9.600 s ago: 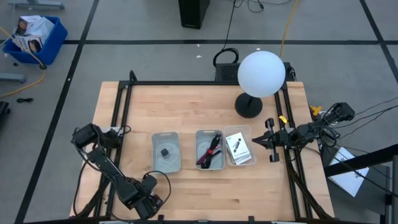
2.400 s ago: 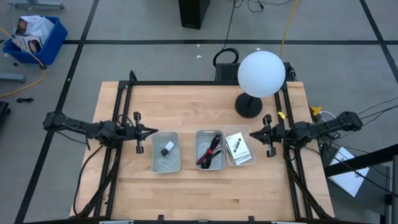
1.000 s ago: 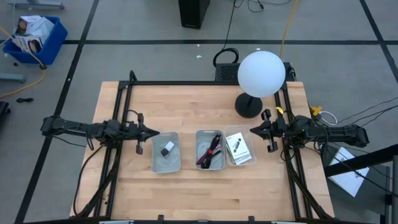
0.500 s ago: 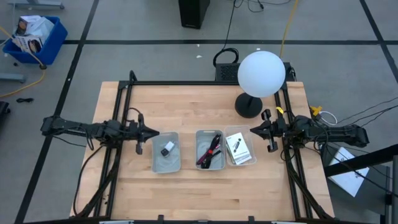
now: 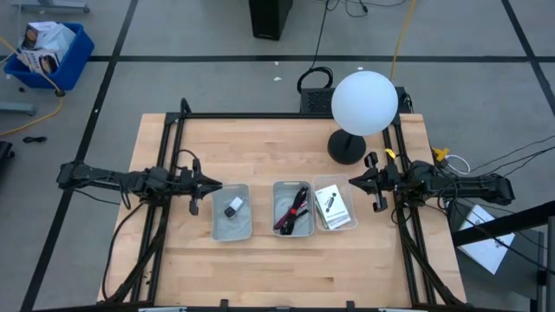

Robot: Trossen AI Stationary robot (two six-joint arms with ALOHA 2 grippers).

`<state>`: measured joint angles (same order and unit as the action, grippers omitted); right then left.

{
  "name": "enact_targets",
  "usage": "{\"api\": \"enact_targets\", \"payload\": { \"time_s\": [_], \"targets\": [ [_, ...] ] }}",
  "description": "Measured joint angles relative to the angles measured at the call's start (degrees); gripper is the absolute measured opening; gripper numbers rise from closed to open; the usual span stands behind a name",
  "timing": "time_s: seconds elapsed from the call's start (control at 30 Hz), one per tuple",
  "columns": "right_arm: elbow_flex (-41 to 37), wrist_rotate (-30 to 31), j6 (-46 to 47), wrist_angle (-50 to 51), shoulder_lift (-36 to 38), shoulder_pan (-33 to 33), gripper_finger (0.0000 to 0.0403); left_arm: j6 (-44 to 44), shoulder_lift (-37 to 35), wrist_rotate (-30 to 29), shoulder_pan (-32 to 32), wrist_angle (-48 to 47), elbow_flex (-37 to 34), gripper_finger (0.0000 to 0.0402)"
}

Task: Pick and place items into bin
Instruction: Return to Home Position

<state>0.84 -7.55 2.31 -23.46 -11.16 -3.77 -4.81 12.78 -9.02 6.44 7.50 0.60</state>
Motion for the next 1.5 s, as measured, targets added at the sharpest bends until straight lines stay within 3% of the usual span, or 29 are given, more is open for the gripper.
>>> {"api": "enact_targets", "payload": {
  "time_s": [1.5],
  "targets": [
    [0.0,0.0,0.0,0.0,0.0,0.0,0.0000,0.0,0.0,0.0,0.0,0.0,0.0,0.0049]
  ]
}}
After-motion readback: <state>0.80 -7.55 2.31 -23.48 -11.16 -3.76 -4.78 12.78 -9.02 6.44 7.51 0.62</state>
